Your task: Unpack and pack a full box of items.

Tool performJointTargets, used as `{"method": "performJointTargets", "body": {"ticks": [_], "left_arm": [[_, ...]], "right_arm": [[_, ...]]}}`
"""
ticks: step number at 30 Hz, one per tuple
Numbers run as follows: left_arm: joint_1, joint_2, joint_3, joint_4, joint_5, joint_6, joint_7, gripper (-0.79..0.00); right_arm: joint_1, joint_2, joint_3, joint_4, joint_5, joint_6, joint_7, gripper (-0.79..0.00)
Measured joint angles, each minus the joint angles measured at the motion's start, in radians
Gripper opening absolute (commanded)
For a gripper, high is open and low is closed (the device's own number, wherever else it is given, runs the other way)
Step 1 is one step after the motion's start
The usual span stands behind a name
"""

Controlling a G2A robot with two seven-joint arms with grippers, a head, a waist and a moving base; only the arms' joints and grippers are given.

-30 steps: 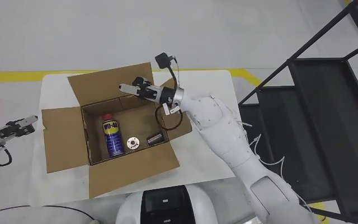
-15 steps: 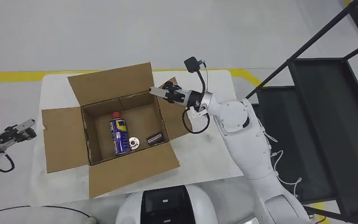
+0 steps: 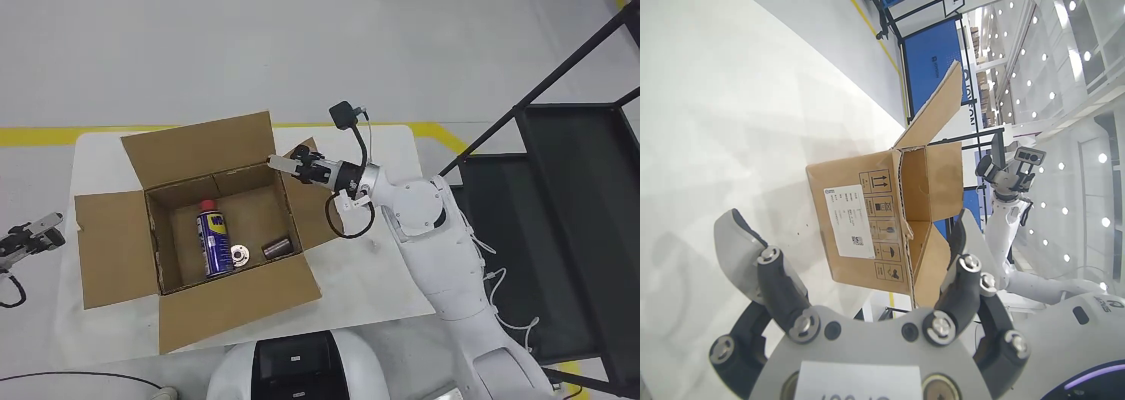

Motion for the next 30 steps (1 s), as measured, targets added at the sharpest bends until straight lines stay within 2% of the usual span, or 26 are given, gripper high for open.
{"method": "performJointTargets", "body": {"ticks": [13, 19, 25, 30], "left_arm": [[0.002, -0.001, 0.001, -0.003, 0.001, 0.003, 0.004, 0.000], [0.054, -0.001, -0.014, -0.072, 0.016, -0.001, 0.043, 0.000], [0.117, 0.007, -0.062, -0.113, -0.009, -0.009, 0.008, 0.000], [0.145, 0.000, -0.056, -0.149, -0.103, 0.007, -0.007, 0.000]], "right_arm": [[0.000, 0.000, 0.000, 0.000, 0.000, 0.000, 0.000, 0.000], [0.005, 0.002, -0.015, -0.013, 0.030, -0.009, -0.018, 0.000], [0.009, 0.015, 0.039, -0.063, 0.072, 0.009, -0.004, 0.000], [-0.018, 0.032, 0.109, -0.082, 0.049, 0.035, -0.008, 0.000]]}}
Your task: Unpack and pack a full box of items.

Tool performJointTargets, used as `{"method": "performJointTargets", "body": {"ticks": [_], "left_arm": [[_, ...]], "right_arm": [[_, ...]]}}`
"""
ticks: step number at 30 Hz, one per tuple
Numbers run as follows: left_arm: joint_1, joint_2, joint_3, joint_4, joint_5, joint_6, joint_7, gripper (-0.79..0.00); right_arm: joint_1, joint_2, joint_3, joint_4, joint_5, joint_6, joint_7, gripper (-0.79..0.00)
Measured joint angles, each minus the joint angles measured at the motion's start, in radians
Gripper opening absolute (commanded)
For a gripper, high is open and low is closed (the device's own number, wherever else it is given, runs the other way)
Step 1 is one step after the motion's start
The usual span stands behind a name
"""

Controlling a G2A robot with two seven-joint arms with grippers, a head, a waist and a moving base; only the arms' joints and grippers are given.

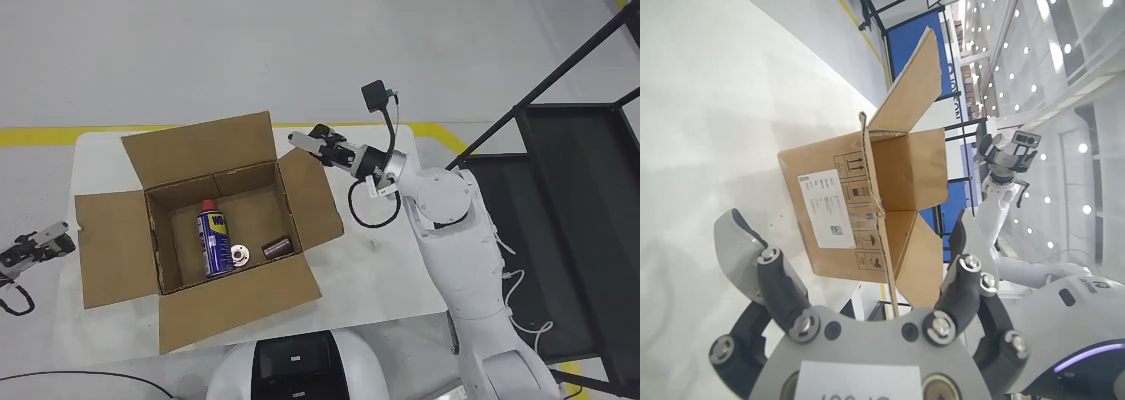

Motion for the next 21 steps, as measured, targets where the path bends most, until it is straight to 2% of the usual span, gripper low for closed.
{"method": "performJointTargets", "body": {"ticks": [5, 11, 17, 21], "left_arm": [[-0.028, -0.015, 0.062, 0.000, -0.033, 0.015, -0.015, 0.000], [-0.123, -0.040, 0.155, 0.040, -0.108, 0.046, -0.047, 0.000], [-0.168, -0.049, 0.163, 0.038, -0.169, 0.000, -0.001, 0.000], [-0.178, -0.053, 0.160, 0.007, -0.240, 0.014, -0.015, 0.000]], "right_arm": [[-0.052, 0.016, 0.059, -0.012, -0.031, 0.058, 0.010, 0.000], [-0.101, 0.030, 0.099, -0.041, -0.035, 0.090, 0.006, 0.000], [-0.176, 0.039, 0.118, -0.056, -0.039, 0.131, -0.033, 0.000], [-0.226, 0.043, 0.112, -0.064, -0.040, 0.158, -0.044, 0.000]]}}
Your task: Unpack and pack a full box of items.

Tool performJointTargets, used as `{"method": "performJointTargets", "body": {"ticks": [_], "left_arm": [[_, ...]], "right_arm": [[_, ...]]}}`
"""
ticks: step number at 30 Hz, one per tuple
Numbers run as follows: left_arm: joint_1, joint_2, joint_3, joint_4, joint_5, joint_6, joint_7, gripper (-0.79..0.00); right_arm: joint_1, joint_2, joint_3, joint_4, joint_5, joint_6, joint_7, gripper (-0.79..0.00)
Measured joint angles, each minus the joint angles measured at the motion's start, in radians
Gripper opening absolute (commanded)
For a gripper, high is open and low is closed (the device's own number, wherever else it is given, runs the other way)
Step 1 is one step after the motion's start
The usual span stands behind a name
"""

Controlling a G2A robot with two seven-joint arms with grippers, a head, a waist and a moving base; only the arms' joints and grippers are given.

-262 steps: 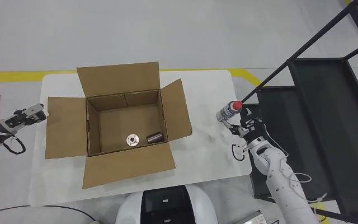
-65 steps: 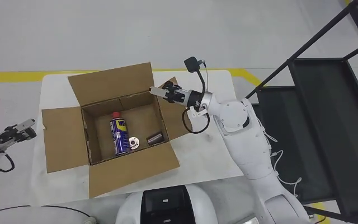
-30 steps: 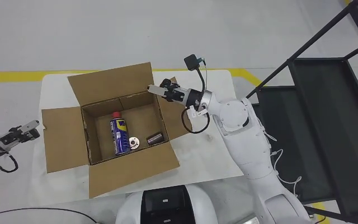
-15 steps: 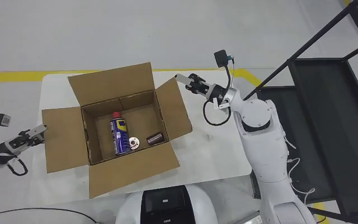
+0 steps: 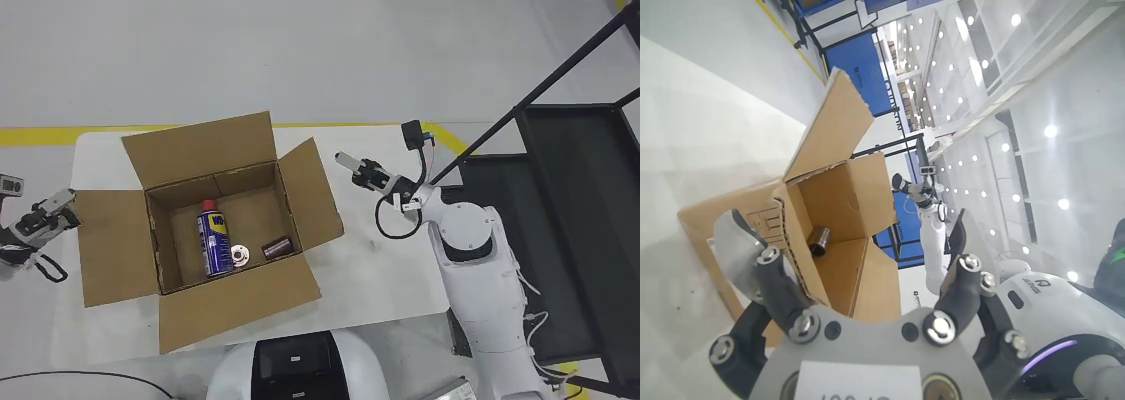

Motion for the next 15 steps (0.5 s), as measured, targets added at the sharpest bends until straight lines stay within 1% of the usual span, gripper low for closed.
{"method": "performJointTargets", "body": {"ticks": [4, 7, 8, 11, 15], "left_arm": [[-0.016, -0.004, 0.003, -0.058, -0.014, -0.001, 0.001, 0.000], [-0.033, -0.009, 0.029, -0.109, 0.010, -0.002, 0.002, 0.000], [-0.043, -0.012, 0.044, -0.126, 0.021, -0.001, 0.001, 0.000], [-0.069, -0.020, 0.094, -0.151, 0.041, 0.002, -0.002, 0.000], [-0.106, -0.037, 0.174, -0.150, 0.023, 0.022, -0.022, 0.000]], "right_arm": [[-0.020, -0.003, -0.040, -0.007, 0.115, -0.010, 0.042, 0.000], [-0.026, -0.010, -0.088, -0.008, 0.242, -0.038, 0.037, 0.000], [-0.026, -0.013, -0.114, -0.007, 0.276, -0.048, 0.035, 0.000], [-0.013, -0.020, -0.180, 0.008, 0.313, -0.068, 0.020, 0.000], [0.029, -0.030, -0.266, 0.069, 0.339, -0.087, 0.000, 0.000]]}}
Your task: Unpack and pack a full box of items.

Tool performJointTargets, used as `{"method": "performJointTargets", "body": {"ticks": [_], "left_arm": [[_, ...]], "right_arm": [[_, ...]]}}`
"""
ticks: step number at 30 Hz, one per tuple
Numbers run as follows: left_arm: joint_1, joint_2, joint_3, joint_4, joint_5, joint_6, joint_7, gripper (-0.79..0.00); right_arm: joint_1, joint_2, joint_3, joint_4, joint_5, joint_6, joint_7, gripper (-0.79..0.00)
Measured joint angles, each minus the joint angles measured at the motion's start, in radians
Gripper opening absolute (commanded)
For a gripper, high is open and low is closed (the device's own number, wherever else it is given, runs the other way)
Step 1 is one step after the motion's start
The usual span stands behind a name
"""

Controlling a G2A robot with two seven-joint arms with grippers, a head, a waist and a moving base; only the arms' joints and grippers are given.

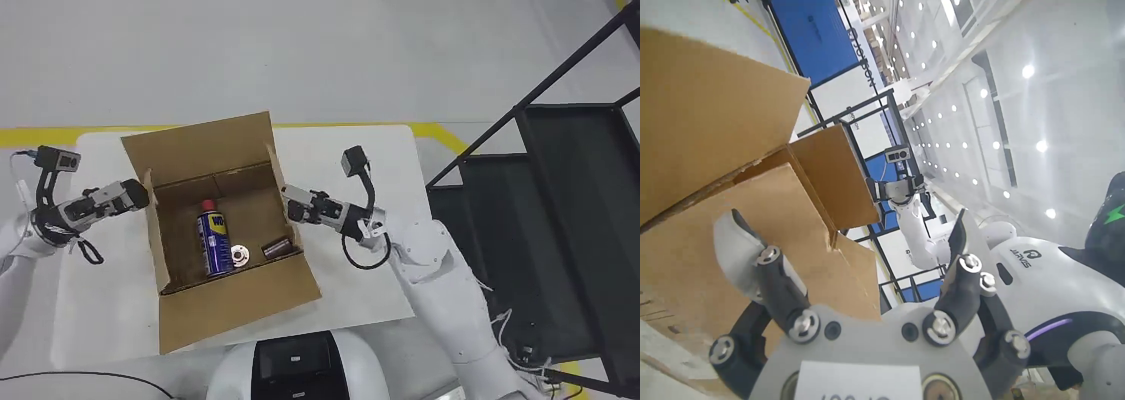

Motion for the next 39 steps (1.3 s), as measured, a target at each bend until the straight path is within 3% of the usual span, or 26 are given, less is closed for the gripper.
{"method": "performJointTargets", "body": {"ticks": [7, 13, 23, 31, 39], "left_arm": [[-0.052, -0.025, 0.113, 0.043, 0.087, -0.043, 0.043, 0.000], [-0.063, -0.019, 0.169, 0.027, 0.158, -0.069, 0.069, 0.000], [-0.035, 0.031, 0.223, -0.036, 0.345, -0.254, 0.254, 0.000], [-0.051, 0.075, 0.282, -0.047, 0.405, -0.276, 0.275, 0.000], [-0.084, 0.112, 0.360, -0.037, 0.482, -0.383, 0.383, 0.000]], "right_arm": [[0.088, -0.014, -0.151, 0.119, -0.073, -0.003, 0.006, 0.000], [0.096, -0.008, -0.184, 0.118, -0.146, 0.028, 0.040, 0.000], [0.073, 0.011, -0.209, 0.084, -0.252, 0.088, 0.105, 0.000], [0.110, 0.009, -0.249, 0.110, -0.313, 0.100, 0.060, 0.000], [0.138, 0.008, -0.252, 0.114, -0.273, 0.103, 0.049, 0.000]]}}
